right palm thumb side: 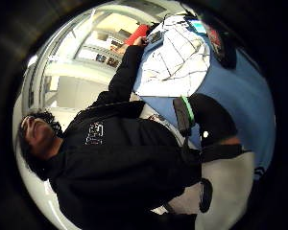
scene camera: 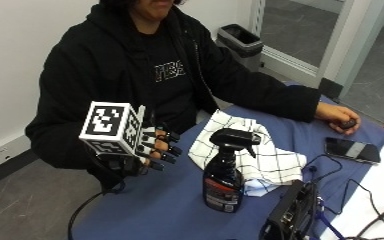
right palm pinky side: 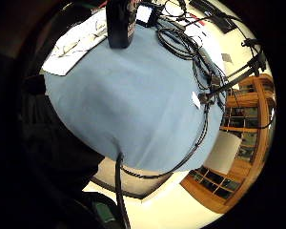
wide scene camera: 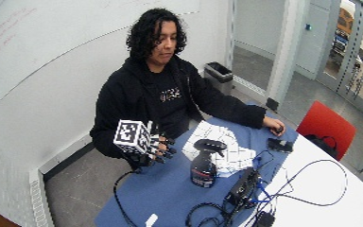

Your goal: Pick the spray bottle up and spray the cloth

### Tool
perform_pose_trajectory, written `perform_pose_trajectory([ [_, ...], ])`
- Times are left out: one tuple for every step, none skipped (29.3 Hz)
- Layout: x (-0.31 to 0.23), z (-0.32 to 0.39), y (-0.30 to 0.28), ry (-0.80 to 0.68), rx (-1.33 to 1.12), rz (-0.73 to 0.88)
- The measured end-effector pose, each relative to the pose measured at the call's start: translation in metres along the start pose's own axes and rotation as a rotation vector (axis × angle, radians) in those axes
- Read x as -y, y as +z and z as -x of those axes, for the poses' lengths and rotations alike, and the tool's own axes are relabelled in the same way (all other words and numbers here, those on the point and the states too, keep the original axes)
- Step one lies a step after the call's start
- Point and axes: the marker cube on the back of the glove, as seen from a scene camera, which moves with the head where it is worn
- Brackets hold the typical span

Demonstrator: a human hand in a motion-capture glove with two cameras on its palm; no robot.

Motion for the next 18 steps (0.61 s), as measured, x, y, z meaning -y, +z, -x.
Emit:
perform_pose_trajectory([
  [0.0,0.0,0.0,0.0,0.001,0.001],
  [0.001,0.0,0.0,0.001,0.003,0.002],
  [0.001,0.0,0.0,0.001,0.004,0.004],
  [0.001,0.0,0.001,0.001,0.004,0.007],
  [0.002,0.0,0.001,0.001,0.004,0.01],
  [0.002,-0.001,0.001,0.001,0.003,0.012],
  [0.003,-0.001,0.001,0.001,0.002,0.015],
  [0.003,-0.001,0.002,0.002,0.001,0.016],
  [0.004,-0.002,0.002,0.003,0.0,0.016],
  [0.004,-0.002,0.001,0.004,0.0,0.016],
  [0.005,-0.002,0.001,0.006,0.0,0.015],
  [0.006,-0.002,0.002,0.01,0.001,0.013],
  [0.008,-0.002,0.002,0.016,0.002,0.008],
  [0.014,-0.001,0.004,0.025,0.005,-0.002],
  [0.022,0.0,0.007,0.038,0.008,-0.018],
  [0.03,0.001,0.009,0.051,0.011,-0.033],
  [0.035,0.0,0.009,0.06,0.013,-0.04],
  [0.034,-0.002,0.007,0.06,0.013,-0.034],
])
